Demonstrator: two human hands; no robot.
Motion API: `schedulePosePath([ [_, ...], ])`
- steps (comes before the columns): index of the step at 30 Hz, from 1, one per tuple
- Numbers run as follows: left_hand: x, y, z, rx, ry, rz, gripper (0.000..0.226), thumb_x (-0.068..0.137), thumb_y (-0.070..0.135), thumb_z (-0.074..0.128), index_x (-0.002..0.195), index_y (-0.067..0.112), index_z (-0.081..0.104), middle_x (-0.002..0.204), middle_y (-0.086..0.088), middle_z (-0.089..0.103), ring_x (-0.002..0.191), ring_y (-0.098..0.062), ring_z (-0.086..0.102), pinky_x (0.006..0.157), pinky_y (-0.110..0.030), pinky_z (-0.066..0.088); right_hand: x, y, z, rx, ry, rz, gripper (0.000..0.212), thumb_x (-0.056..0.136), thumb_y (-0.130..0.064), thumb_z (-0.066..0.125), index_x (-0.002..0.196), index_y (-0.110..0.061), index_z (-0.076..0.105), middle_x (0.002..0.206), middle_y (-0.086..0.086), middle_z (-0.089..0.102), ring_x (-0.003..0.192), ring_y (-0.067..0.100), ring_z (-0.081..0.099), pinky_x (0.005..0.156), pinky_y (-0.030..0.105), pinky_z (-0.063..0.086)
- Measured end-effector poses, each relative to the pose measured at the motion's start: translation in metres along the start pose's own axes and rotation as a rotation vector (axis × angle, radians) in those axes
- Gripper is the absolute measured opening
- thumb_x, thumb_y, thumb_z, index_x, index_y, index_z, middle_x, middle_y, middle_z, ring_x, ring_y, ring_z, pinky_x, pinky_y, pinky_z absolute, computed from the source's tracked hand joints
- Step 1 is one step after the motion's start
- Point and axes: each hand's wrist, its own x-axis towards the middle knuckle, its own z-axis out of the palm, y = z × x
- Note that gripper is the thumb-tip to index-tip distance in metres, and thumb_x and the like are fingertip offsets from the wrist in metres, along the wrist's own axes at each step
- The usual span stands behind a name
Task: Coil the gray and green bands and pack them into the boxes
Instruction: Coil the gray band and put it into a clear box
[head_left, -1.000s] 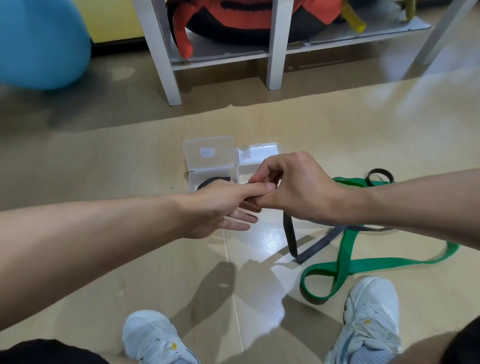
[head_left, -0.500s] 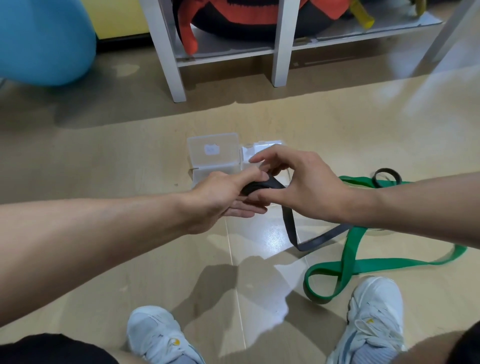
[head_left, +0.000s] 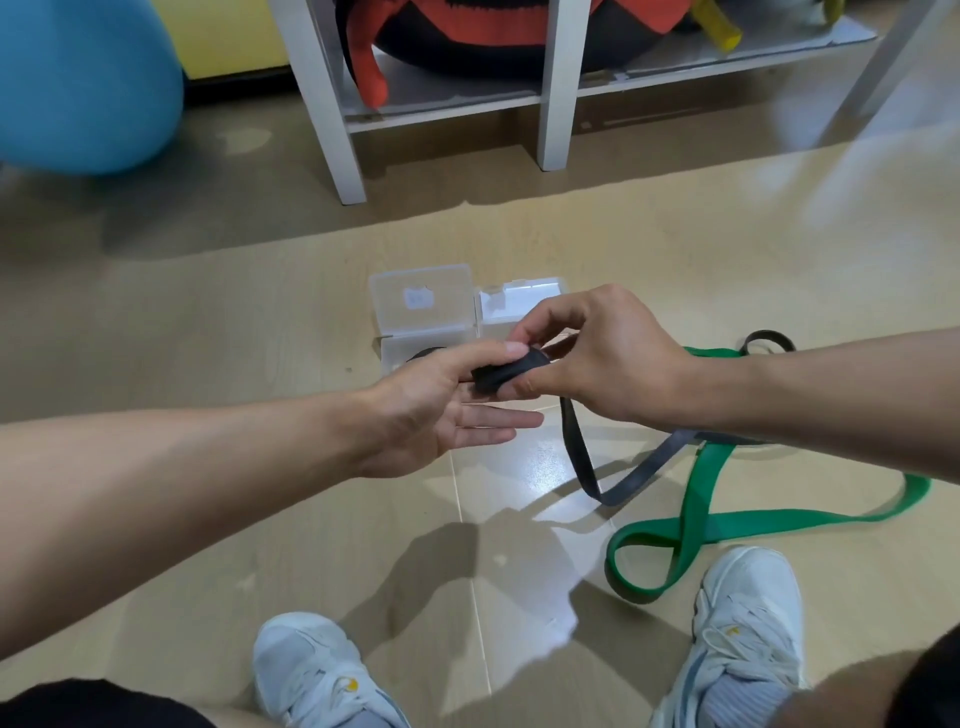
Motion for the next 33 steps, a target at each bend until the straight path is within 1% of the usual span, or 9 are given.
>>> schedulePosePath([
  [5,-0.001,0.0,0.006,0.101,0.047,0.007,0.028,0.089,0.033,0.074,0.116,0.024,0.077,0.108,0.0,0.079,0.1,-0.024,0.077,0.099,-0.036,0.054,-0.003,0.002,0.005,0.002,0.034,0.016,0.031,0.065,-0.025,0.094,0.077,-0.021,0.065,0.084,-0.002,0.073,0.071,0.007,0.067,0.078,0.039,0.058],
  [9,0.002,-0.001,0.009,0.041,0.116,0.031,0.022,0.091,0.028,0.072,0.11,0.018,0.078,0.092,-0.001,0.079,0.095,-0.025,0.078,0.092,-0.034,0.056,-0.004,0.001,0.006,-0.019,0.036,-0.042,0.027,0.069,-0.017,0.09,0.083,-0.021,0.067,0.079,-0.01,0.071,0.076,0.006,0.067,0.078,0.033,0.057],
  [12,0.004,-0.001,0.012,0.041,0.137,0.044,0.019,0.091,0.026,0.071,0.106,0.015,0.077,0.09,-0.003,0.079,0.093,-0.022,0.078,0.089,-0.032,0.056,-0.004,0.001,0.009,-0.032,0.039,-0.08,0.024,0.074,-0.011,0.082,0.092,-0.023,0.072,0.085,-0.012,0.072,0.083,0.002,0.067,0.079,0.026,0.056],
  [18,0.004,-0.004,0.017,0.02,0.134,0.024,0.02,0.09,0.028,0.07,0.106,0.018,0.075,0.097,-0.004,0.08,0.091,-0.023,0.078,0.091,-0.033,0.057,-0.001,-0.004,0.013,-0.146,0.062,-0.083,0.022,0.069,-0.043,0.08,0.085,-0.031,0.069,0.088,-0.015,0.071,0.086,0.006,0.067,0.079,0.038,0.057],
  [21,0.004,-0.003,0.016,0.063,0.139,0.021,0.024,0.088,0.032,0.074,0.105,0.015,0.075,0.094,-0.005,0.08,0.089,-0.019,0.078,0.089,-0.032,0.058,-0.002,-0.006,0.016,-0.154,0.053,-0.089,0.023,0.062,-0.046,0.07,0.078,-0.029,0.065,0.086,-0.015,0.073,0.077,0.008,0.069,0.071,0.039,0.058],
  [23,0.004,-0.003,0.015,0.106,0.148,0.024,0.024,0.087,0.031,0.074,0.103,0.014,0.075,0.093,-0.005,0.081,0.087,-0.016,0.078,0.089,-0.031,0.058,-0.004,-0.005,0.019,-0.126,0.028,-0.086,0.017,0.064,-0.038,0.074,0.078,-0.031,0.066,0.084,-0.016,0.073,0.072,0.009,0.07,0.069,0.04,0.059],
  [26,0.005,-0.002,0.012,0.14,0.141,0.031,0.026,0.087,0.031,0.073,0.105,0.013,0.075,0.094,-0.007,0.081,0.089,-0.017,0.078,0.09,-0.032,0.057,-0.004,-0.004,0.02,-0.125,0.036,-0.101,0.016,0.071,-0.037,0.079,0.084,-0.036,0.07,0.087,-0.019,0.073,0.078,0.004,0.069,0.077,0.036,0.058],
  [31,0.004,0.004,0.007,0.069,0.082,0.071,0.026,0.094,0.03,0.062,0.101,0.01,0.076,0.084,-0.007,0.077,0.08,-0.018,0.077,0.086,-0.03,0.057,-0.008,0.002,0.017,0.051,0.057,-0.114,0.042,0.068,-0.029,0.094,0.103,-0.027,0.07,0.09,-0.016,0.075,0.092,0.001,0.07,0.087,0.023,0.055],
  [33,0.003,0.006,0.005,0.047,0.053,0.079,0.025,0.097,0.032,0.058,0.099,0.012,0.073,0.078,-0.006,0.077,0.08,-0.019,0.078,0.083,-0.028,0.057,-0.01,0.005,0.016,0.136,0.091,-0.109,0.04,0.067,-0.027,0.095,0.098,-0.026,0.068,0.089,-0.014,0.075,0.09,0.003,0.071,0.085,0.023,0.057],
])
